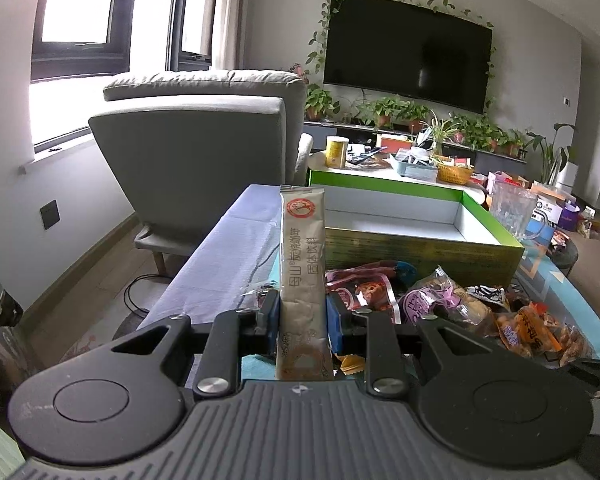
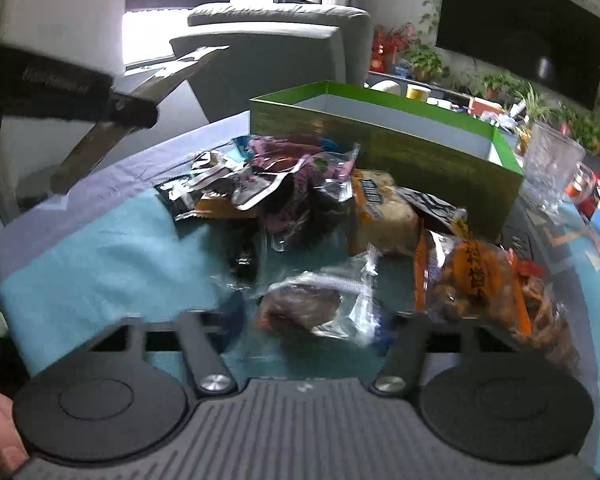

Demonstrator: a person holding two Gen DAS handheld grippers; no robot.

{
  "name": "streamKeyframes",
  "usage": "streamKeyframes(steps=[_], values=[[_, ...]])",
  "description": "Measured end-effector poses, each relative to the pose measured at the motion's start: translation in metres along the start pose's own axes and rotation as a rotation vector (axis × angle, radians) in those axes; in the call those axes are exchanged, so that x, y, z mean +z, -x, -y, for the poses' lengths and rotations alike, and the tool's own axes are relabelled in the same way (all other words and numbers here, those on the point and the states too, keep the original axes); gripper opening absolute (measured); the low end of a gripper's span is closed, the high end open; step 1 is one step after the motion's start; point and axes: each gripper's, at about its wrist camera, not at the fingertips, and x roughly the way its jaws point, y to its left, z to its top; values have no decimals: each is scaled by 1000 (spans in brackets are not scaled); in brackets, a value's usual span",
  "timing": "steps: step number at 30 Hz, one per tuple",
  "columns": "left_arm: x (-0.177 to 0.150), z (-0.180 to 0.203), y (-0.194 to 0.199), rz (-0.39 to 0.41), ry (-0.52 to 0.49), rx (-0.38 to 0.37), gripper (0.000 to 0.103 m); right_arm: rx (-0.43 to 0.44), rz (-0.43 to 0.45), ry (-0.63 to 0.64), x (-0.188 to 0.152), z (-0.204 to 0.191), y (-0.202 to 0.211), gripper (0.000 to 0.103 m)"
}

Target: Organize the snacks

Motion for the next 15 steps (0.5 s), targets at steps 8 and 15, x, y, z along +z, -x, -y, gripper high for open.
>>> streamKeyframes(steps=[8, 15], values=[[-1, 2, 4, 9, 4, -21, 23, -48, 87, -60, -2, 12, 36, 46], [7, 7, 5, 33, -10, -27, 23, -77, 178, -86, 11, 18, 52, 46]])
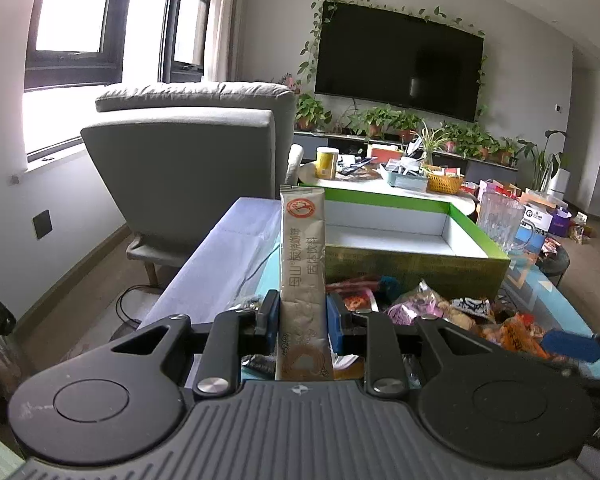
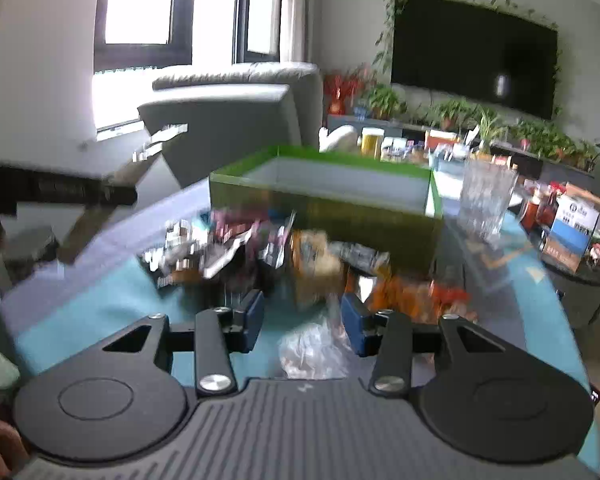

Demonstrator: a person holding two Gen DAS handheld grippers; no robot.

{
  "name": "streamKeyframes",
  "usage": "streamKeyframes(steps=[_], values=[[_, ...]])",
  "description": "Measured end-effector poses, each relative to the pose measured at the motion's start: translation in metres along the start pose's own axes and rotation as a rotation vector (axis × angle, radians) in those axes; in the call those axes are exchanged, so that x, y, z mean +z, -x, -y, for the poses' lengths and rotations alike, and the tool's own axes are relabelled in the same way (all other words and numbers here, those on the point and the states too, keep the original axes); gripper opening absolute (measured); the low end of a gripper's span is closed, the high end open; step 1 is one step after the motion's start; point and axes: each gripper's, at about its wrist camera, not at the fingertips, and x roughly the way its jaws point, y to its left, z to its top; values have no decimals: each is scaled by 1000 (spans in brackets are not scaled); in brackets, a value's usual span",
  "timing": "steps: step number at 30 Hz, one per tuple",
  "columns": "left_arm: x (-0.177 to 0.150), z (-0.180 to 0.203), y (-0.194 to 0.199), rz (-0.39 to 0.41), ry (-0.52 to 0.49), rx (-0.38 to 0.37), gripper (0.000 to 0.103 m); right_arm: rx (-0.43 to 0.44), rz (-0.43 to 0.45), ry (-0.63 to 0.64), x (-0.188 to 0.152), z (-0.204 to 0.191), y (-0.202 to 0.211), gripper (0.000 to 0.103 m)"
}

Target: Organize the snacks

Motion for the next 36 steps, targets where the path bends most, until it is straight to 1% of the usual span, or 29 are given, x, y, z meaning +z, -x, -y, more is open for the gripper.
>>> streamKeyframes(steps=[2, 3, 5, 7, 8, 9, 14, 18, 22, 28, 29, 30, 32, 34, 35, 36], values=[[3, 3, -3, 4, -7, -3, 23, -5, 30, -1, 7, 3, 1, 46], [4, 4, -4, 4, -10, -6, 23, -10, 31, 2, 9, 4, 0, 46], [5, 6, -6, 2, -16, -13, 23, -10, 4, 16, 8, 6, -5, 46], [4, 7, -10, -8, -16, -12, 23, -11, -33, 26, 1, 8, -7, 52], [3, 8, -12, -17, -15, -12, 23, -9, -57, 33, -4, 8, -8, 60], [2, 8, -14, -25, -15, -12, 23, -7, -73, 40, -10, 8, -7, 65], [-1, 11, -18, -50, -23, -17, 23, -17, -110, 95, -34, 0, -8, 65], [-1, 12, -14, -40, -27, -17, 23, -13, -130, 99, -38, -4, -16, 65], [0, 11, -13, -37, -24, -12, 23, -42, -143, 158, -41, -11, -22, 65], [-1, 9, -12, -38, -22, -9, 23, 9, -152, 76, -40, -1, -26, 64], [-1, 10, -11, -37, -21, -8, 23, 17, -159, 61, -39, 0, -26, 64], [0, 10, -11, -35, -20, -8, 23, 16, -161, 54, -38, 1, -27, 59], [0, 10, -10, -35, -21, -9, 23, 14, -162, 42, -38, 2, -26, 55], [0, 11, -11, -35, -23, -10, 23, 25, -154, 19, -36, 4, -23, 45], [0, 11, -11, -34, -22, -11, 23, 35, -152, 5, -34, 6, -22, 42], [0, 11, -11, -33, -22, -12, 23, 40, -149, -15, -33, 8, -21, 41]])
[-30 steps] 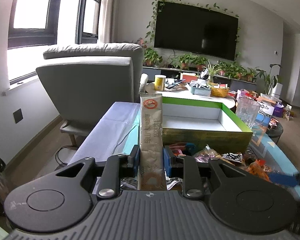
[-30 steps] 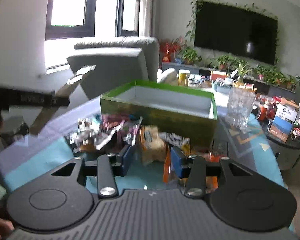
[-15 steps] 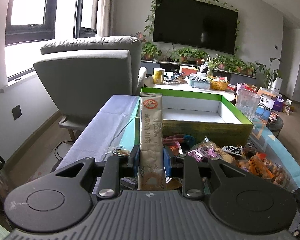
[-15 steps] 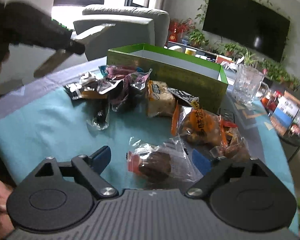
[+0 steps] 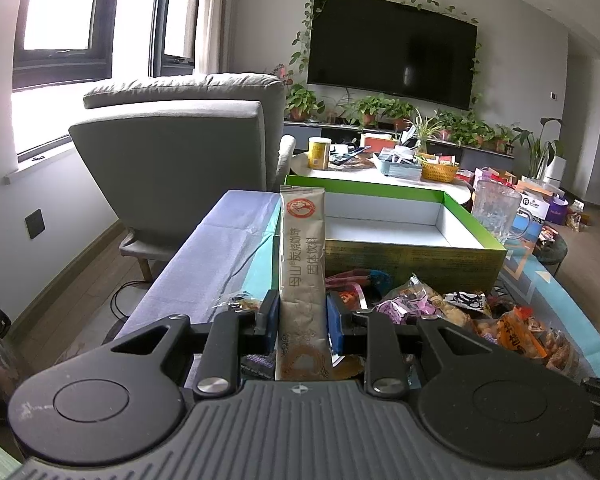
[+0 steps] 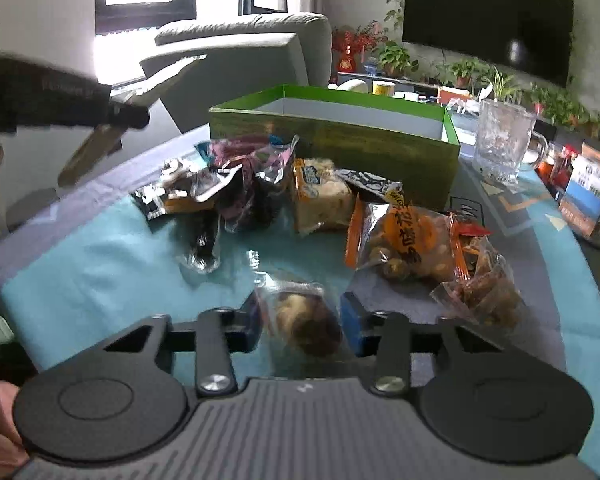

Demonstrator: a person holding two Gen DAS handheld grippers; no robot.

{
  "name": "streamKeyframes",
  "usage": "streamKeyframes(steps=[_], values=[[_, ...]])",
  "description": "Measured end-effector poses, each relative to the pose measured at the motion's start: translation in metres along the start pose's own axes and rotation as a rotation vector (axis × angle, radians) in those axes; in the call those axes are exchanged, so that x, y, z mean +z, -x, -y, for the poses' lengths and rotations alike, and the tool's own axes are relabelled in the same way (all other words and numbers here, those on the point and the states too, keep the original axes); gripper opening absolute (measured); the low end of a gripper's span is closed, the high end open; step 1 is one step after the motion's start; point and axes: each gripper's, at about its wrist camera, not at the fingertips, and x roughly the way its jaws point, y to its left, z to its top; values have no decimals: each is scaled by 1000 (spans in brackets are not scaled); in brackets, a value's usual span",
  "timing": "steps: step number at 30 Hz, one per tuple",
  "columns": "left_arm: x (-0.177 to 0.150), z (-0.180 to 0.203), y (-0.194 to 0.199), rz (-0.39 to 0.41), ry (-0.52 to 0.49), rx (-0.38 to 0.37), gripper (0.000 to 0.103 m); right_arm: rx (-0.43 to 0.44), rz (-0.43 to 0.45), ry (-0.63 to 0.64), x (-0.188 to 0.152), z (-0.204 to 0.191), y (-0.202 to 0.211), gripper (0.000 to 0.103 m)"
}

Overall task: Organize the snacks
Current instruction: 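Grasp the clear bag with a brown cake using the right gripper and lift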

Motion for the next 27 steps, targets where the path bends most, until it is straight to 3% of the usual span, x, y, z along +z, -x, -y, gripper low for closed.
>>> streamKeyframes(steps=[8, 16, 19, 20, 23, 27], values=[[5, 0, -3, 1, -1, 6, 23, 16, 36, -68, 9, 12, 6, 35], [26, 13, -15, 27, -26, -24, 23, 20, 207, -78, 48, 27, 26, 25], [29, 15, -21, 27, -28, -33, 23, 50, 181, -51, 51, 29, 21, 26], [29, 15, -24, 22, -28, -31, 23, 67, 164, -33, 47, 28, 20, 28], [28, 15, -34, -3, -21, -26, 23, 128, 80, 10, 30, 23, 10, 59], [27, 14, -46, -34, -25, -16, 23, 116, 66, 77, 9, 6, 0, 59]])
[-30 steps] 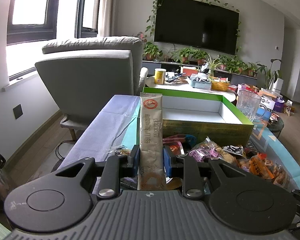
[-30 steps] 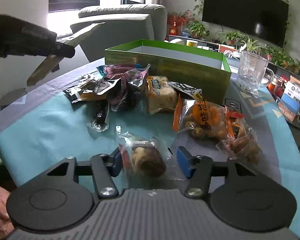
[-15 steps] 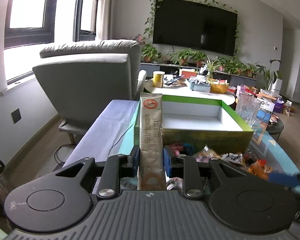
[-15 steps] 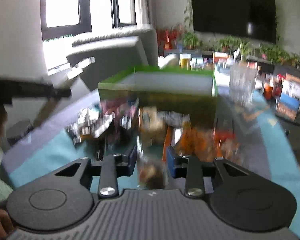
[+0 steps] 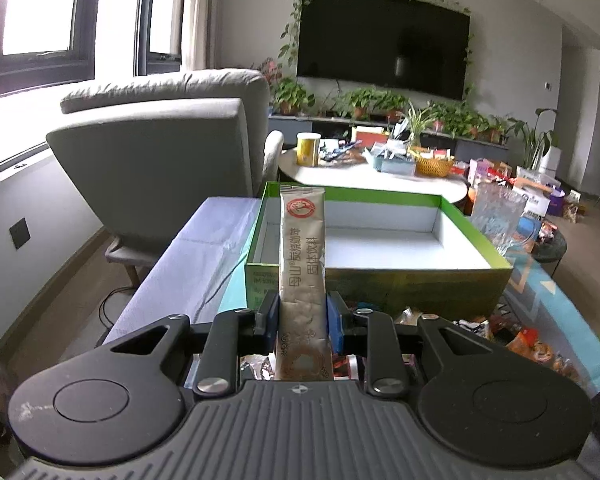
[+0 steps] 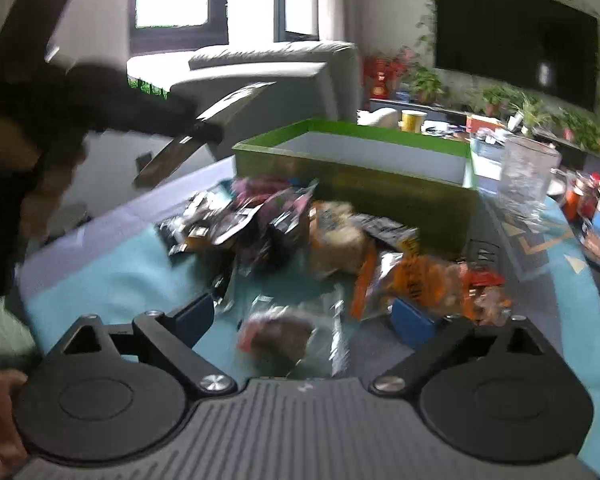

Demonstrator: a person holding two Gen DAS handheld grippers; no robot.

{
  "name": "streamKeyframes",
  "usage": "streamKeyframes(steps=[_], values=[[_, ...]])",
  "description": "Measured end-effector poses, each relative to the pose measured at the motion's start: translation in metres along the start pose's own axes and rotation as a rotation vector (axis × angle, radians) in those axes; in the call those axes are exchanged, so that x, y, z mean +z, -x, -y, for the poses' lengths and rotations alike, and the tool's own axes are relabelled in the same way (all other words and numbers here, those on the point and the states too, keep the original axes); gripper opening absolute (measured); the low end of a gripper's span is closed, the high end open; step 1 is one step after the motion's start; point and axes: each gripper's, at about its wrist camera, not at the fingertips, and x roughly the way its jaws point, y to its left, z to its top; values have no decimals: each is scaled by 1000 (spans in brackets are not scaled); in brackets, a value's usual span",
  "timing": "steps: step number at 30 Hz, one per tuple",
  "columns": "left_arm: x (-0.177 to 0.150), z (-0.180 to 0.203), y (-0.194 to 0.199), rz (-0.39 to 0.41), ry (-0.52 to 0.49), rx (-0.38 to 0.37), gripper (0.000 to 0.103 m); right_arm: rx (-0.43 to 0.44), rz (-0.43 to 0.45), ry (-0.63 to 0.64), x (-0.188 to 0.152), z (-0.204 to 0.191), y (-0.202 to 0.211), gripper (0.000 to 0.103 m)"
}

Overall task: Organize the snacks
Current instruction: 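Grasp the clear bag with a brown cake using the right gripper and lift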

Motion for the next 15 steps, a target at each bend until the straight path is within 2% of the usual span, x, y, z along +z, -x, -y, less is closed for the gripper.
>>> streamKeyframes(steps=[3, 6, 10, 15], values=[[0, -1, -6, -12, 4, 2, 23, 36, -57, -15, -2, -4, -15, 59], [0, -2, -10, -19, 2, 5, 23, 28, -104, -39, -1, -3, -29, 59], [-2, -3, -15, -32, 14, 4, 23, -18, -111, -16, -1, -2, -32, 59], [-4, -3, -10, -28, 20, -8, 23, -28, -109, -26, 0, 1, -27, 58]])
